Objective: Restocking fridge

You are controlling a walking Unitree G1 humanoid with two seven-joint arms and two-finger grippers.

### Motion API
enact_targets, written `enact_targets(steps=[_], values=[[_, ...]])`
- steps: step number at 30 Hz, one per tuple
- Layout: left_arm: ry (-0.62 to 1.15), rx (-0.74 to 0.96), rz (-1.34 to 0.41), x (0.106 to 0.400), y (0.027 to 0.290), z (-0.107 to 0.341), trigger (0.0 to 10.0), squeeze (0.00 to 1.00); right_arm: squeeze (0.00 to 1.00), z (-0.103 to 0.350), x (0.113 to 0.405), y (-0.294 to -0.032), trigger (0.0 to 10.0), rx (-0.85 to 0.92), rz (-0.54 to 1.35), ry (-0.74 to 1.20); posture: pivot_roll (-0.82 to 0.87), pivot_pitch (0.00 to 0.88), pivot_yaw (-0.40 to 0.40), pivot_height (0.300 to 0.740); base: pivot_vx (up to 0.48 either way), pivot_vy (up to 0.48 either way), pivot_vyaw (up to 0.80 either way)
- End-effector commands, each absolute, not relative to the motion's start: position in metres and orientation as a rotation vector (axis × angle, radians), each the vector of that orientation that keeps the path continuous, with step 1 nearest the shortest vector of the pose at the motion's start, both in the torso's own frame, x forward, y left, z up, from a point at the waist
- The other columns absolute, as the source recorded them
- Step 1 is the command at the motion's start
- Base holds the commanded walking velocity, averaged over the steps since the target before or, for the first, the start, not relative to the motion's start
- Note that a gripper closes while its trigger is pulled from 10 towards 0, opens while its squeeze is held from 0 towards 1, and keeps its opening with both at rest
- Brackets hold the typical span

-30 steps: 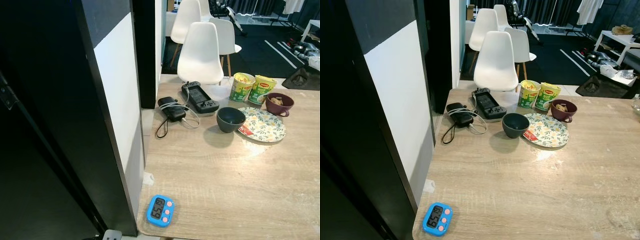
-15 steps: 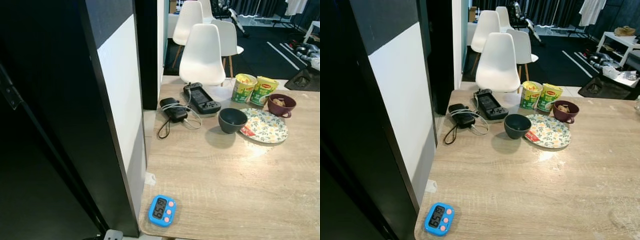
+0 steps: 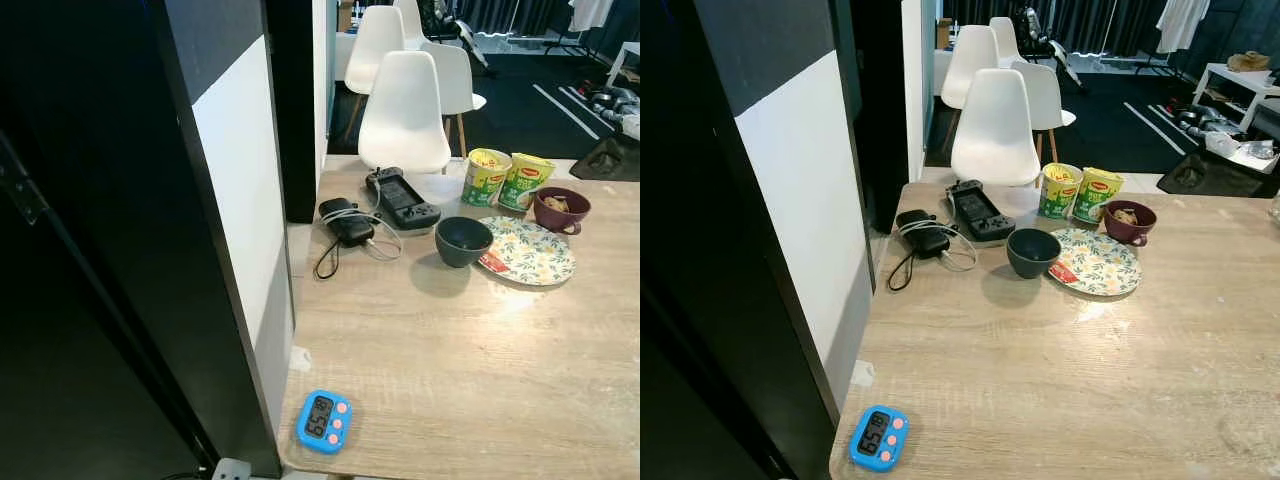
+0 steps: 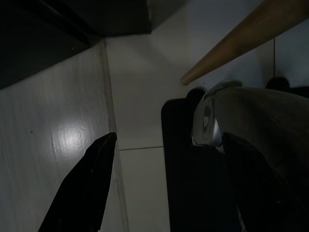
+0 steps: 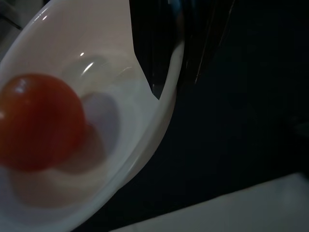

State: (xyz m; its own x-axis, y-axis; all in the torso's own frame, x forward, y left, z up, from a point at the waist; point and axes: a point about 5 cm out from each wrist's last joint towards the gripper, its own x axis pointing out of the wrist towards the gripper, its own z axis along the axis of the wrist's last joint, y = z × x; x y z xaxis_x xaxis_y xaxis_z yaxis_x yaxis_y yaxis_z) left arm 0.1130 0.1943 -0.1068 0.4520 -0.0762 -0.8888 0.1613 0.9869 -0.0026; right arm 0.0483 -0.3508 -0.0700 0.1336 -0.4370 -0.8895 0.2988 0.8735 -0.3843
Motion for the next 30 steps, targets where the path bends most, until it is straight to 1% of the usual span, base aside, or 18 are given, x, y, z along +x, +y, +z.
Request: enact_targets(steps=[1,2,4,7,8,9,10,11,14,17,30], values=[[1.116,0.088,-0.172,0.109,0.190,-0.109,10.0,0.00,0.00,-0.070,0.054,-0.349,10.0,-0.159,-0.518,1.313,0.02,0.000,-0.049,0.740,0.000,0.000,0.00],[1.117,0.090,-0.174,0.109,0.190,-0.109,10.0,0.00,0.00,-0.079,0.058,-0.333,10.0,-0.178,-0.443,1.327,0.03,0.000,-0.052,0.740,0.000,0.000,0.00],[1.117,0.090,-0.175,0.109,0.189,-0.109,10.0,0.00,0.00,-0.080,0.058,-0.329,10.0,-0.182,-0.425,1.330,0.03,0.000,-0.052,0.740,0.000,0.000,0.00],[1.120,0.093,-0.177,0.108,0.189,-0.109,10.0,0.00,0.00,-0.094,0.062,-0.298,10.0,-0.177,-0.321,1.348,0.03,0.000,-0.054,0.740,0.000,0.000,0.00],[1.120,0.093,-0.177,0.108,0.189,-0.109,10.0,0.00,0.00,-0.094,0.062,-0.298,10.0,-0.177,-0.321,1.348,0.03,0.000,-0.054,0.740,0.000,0.000,0.00],[1.120,0.092,-0.177,0.108,0.189,-0.109,10.0,0.00,0.00,-0.100,0.063,-0.282,10.0,-0.205,-0.240,1.365,0.04,0.000,-0.056,0.740,0.000,0.000,0.00],[1.120,0.092,-0.178,0.108,0.189,-0.109,10.0,0.00,0.00,-0.102,0.064,-0.278,10.0,-0.217,-0.211,1.371,0.04,0.000,-0.056,0.740,0.000,0.000,0.00],[1.120,0.092,-0.178,0.108,0.189,-0.109,10.0,0.00,0.00,-0.102,0.064,-0.278,10.0,-0.217,-0.211,1.371,0.04,0.000,-0.056,0.740,0.000,0.000,0.00],[1.120,0.092,-0.176,0.108,0.189,-0.109,10.0,0.00,0.00,-0.105,0.064,-0.266,10.0,-0.266,-0.116,1.392,0.04,0.000,-0.060,0.740,0.000,0.000,0.00],[1.113,0.080,-0.168,0.111,0.188,-0.109,10.0,0.00,0.00,-0.106,0.067,-0.261,10.0,-0.301,-0.062,1.395,0.04,0.000,-0.060,0.740,0.000,0.000,0.00],[1.105,0.070,-0.155,0.122,0.186,-0.106,10.0,0.00,0.00,-0.107,0.082,-0.249,10.0,-0.325,-0.008,1.374,0.04,0.000,-0.038,0.740,0.000,0.000,0.00]])
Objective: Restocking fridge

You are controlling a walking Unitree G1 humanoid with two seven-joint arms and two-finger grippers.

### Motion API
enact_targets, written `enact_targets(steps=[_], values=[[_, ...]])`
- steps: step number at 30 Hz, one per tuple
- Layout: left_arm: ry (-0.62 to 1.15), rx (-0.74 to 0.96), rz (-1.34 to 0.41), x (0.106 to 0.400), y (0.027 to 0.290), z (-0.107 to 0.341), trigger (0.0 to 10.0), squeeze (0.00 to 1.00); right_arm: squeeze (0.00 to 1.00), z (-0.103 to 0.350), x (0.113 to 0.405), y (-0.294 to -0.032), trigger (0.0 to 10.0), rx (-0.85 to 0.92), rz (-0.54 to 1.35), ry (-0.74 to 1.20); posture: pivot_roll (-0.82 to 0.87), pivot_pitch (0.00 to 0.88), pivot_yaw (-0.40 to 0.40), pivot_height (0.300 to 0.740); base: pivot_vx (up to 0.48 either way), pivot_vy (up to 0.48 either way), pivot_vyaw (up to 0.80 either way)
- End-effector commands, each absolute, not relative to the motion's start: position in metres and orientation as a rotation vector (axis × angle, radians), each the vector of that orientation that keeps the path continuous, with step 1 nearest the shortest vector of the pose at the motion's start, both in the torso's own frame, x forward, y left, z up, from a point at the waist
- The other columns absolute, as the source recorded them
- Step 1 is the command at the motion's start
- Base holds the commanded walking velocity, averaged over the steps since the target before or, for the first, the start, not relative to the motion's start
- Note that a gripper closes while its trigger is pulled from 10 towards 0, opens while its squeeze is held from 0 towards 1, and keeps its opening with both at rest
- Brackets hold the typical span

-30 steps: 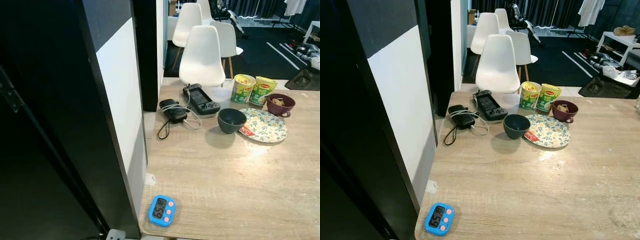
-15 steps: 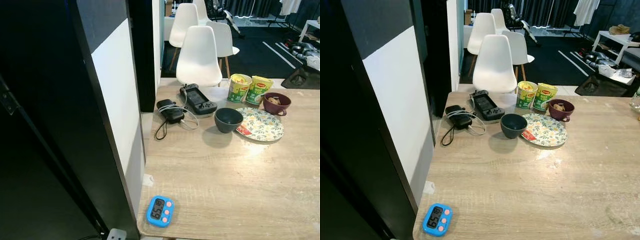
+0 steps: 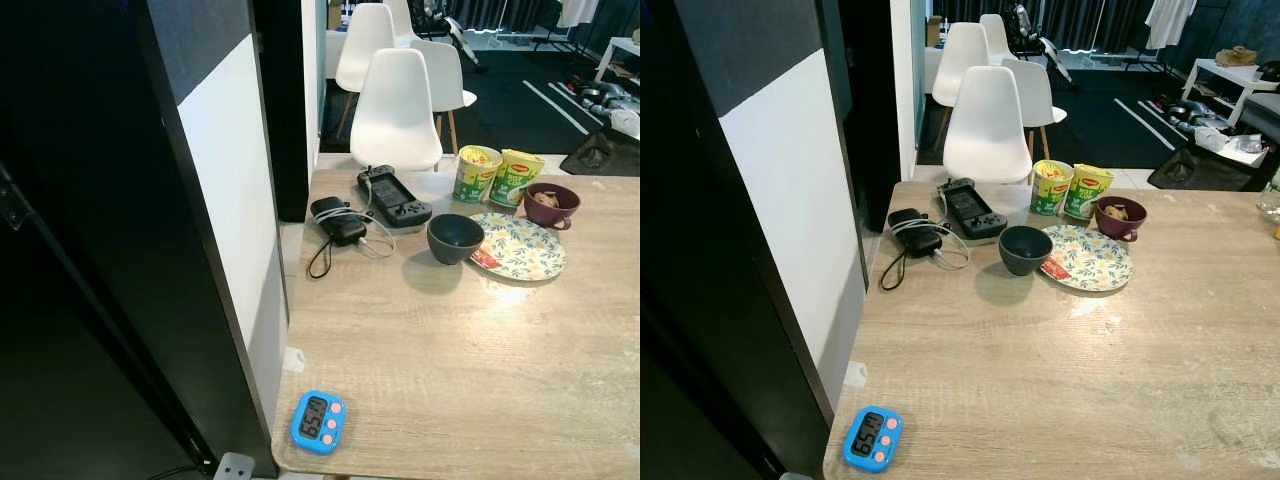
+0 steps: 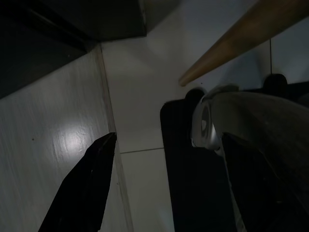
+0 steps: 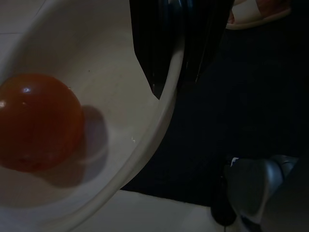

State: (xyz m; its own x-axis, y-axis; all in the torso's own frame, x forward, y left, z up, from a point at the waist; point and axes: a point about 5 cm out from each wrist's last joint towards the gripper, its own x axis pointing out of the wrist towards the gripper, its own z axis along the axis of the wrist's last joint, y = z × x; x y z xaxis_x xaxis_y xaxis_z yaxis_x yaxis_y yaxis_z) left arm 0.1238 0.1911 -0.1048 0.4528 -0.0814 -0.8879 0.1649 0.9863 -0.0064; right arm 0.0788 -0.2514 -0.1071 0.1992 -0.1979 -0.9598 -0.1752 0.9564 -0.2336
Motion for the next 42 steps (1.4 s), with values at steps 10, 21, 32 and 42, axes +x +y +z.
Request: enact_targets(steps=[10,21,32,42], values=[[1.109,0.068,-0.161,0.122,0.185,-0.107,10.0,0.00,0.00,-0.108,0.083,-0.243,10.0,-0.340,0.042,1.386,0.04,0.000,-0.035,0.740,0.000,0.000,-0.47],[1.132,0.074,-0.159,0.117,0.184,-0.108,10.0,0.00,0.00,-0.108,0.086,-0.243,10.0,-0.347,0.053,1.383,0.04,0.000,-0.040,0.740,-0.046,0.000,-0.07],[1.142,0.076,-0.164,0.114,0.182,-0.110,10.0,0.00,0.00,-0.108,0.087,-0.243,10.0,-0.350,0.061,1.385,0.04,0.000,-0.042,0.740,-0.091,0.000,0.00],[1.146,0.078,-0.162,0.112,0.182,-0.110,10.0,0.00,0.00,-0.108,0.085,-0.241,10.0,-0.351,0.068,1.389,0.04,0.000,-0.045,0.740,-0.268,0.000,0.00]])
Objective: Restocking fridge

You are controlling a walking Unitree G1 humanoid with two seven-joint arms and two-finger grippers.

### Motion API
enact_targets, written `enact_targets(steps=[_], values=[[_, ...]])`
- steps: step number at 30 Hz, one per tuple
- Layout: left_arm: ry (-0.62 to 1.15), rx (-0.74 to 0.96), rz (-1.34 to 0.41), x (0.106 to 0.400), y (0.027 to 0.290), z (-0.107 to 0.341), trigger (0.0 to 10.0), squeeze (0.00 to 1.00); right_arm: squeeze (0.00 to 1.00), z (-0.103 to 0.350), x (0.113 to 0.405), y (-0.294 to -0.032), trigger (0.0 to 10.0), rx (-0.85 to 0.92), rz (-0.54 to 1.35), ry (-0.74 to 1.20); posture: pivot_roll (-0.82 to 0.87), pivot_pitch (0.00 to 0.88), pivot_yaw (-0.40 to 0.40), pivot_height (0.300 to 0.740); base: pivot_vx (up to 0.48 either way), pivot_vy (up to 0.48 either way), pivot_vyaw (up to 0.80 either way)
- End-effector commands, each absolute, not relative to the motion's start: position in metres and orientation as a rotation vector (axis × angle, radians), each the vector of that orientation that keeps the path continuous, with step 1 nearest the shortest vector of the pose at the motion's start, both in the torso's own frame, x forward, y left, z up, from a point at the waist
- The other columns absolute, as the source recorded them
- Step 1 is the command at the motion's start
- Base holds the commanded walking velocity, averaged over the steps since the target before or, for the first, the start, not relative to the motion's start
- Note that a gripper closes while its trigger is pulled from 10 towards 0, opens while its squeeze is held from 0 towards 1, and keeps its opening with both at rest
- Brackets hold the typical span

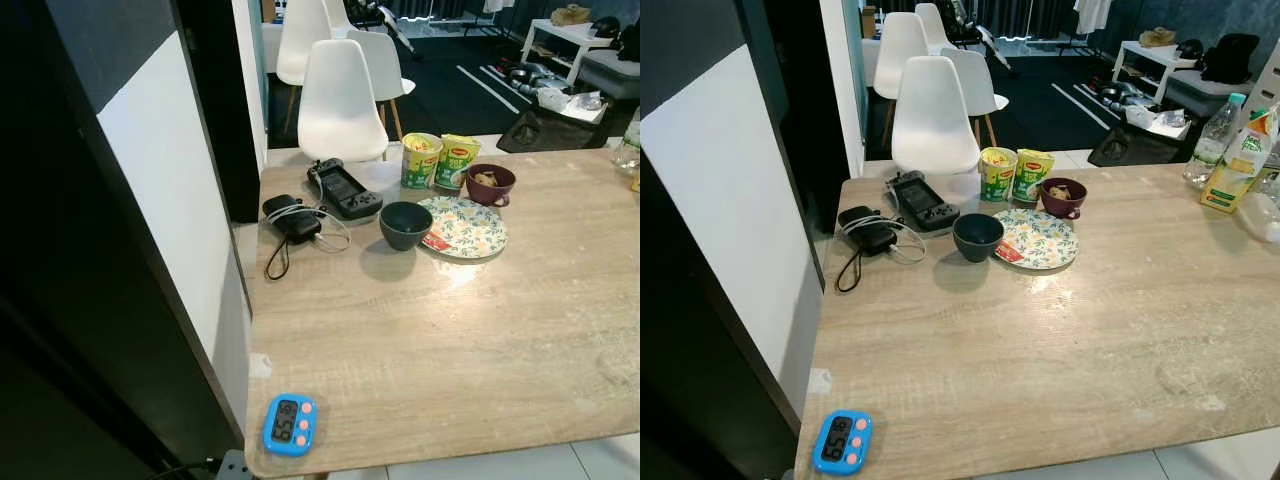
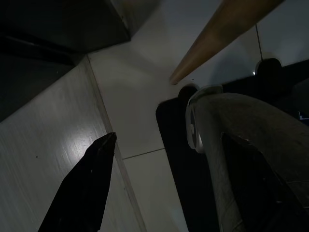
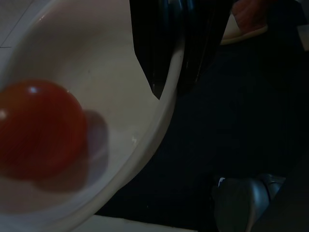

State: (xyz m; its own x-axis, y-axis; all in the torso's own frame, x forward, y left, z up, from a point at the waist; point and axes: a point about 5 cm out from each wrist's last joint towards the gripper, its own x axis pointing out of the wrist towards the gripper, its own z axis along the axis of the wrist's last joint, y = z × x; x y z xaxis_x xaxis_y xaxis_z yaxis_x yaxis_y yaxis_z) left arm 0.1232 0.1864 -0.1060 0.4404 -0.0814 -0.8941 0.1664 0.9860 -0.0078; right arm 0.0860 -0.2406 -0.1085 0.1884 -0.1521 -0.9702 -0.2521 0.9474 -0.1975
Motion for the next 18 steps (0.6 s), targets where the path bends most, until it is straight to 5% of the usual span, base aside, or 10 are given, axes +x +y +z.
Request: enact_targets(steps=[1,18], values=[[1.147,0.077,-0.162,0.1120,0.1819,-0.1102,10.0,0.00,0.00,-0.1084,0.0853,-0.2413,10.0,-0.351,0.068,1.390,0.04,0.000,-0.045,0.740,-0.289,0.000,0.00],[1.153,0.074,-0.160,0.1095,0.1810,-0.1110,10.0,0.00,0.00,-0.1082,0.0844,-0.2428,10.0,-0.356,0.069,1.393,0.04,0.000,-0.049,0.740,-0.302,0.000,0.00]])
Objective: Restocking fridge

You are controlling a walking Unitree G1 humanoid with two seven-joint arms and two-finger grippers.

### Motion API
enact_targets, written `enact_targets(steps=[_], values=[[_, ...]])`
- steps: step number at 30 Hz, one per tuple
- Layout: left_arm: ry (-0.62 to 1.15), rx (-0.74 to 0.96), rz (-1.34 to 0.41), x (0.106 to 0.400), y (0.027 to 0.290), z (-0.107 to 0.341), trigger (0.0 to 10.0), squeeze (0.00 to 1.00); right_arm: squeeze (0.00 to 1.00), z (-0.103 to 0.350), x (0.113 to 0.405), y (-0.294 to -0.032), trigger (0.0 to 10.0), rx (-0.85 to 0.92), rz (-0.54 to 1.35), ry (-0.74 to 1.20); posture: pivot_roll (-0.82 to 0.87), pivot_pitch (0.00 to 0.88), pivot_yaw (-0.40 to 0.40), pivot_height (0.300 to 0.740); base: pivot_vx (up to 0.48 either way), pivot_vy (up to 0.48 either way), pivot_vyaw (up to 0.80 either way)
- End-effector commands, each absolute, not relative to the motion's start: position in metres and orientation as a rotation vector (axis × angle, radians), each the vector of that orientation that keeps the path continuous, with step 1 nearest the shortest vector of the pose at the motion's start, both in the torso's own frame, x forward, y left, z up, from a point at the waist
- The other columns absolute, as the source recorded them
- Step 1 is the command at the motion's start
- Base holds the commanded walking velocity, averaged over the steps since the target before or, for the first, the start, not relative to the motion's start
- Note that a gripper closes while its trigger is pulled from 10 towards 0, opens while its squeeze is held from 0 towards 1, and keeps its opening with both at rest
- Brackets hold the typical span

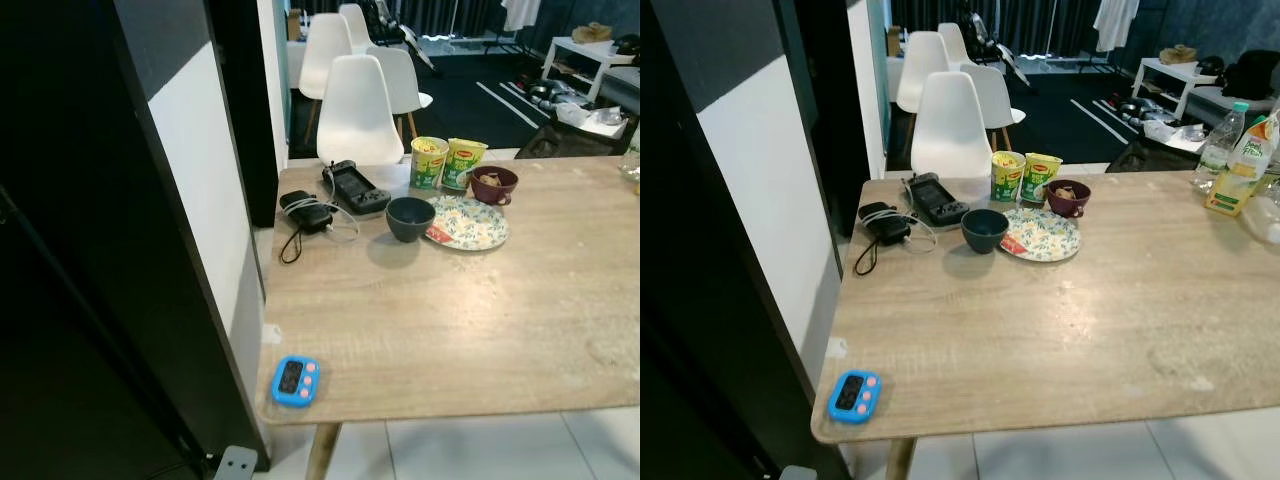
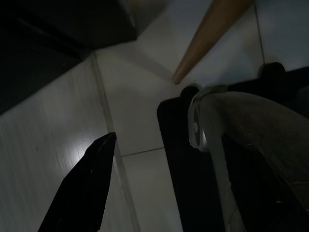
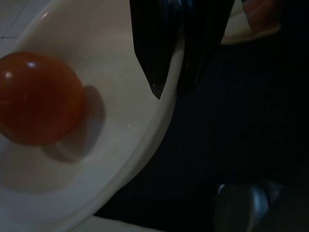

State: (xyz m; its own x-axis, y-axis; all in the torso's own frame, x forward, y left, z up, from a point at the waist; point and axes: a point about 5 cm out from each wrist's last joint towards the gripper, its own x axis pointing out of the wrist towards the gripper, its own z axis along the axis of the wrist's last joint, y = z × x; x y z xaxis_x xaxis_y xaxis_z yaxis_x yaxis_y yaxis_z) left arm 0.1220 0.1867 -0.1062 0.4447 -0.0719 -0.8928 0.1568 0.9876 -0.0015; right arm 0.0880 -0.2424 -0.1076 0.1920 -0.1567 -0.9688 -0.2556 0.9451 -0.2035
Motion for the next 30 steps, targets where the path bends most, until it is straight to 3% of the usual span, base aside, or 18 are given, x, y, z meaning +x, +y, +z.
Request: enact_targets(steps=[1,14,30], values=[[1.153,0.073,-0.159,0.1095,0.1810,-0.1110,10.0,0.00,0.00,-0.1082,0.0843,-0.2429,10.0,-0.356,0.069,1.393,0.04,0.000,-0.051,0.740,-0.304,0.000,0.00],[1.152,0.075,-0.161,0.1089,0.1813,-0.1110,10.0,0.00,0.00,-0.1082,0.0845,-0.2428,10.0,-0.362,0.076,1.393,0.04,0.000,-0.053,0.740,-0.298,0.000,0.00],[1.134,0.080,-0.204,0.1120,0.1798,-0.1098,10.0,0.00,0.00,-0.1080,0.0847,-0.2434,10.0,-0.362,0.077,1.394,0.04,0.000,-0.051,0.740,0.000,-0.021,0.00]])
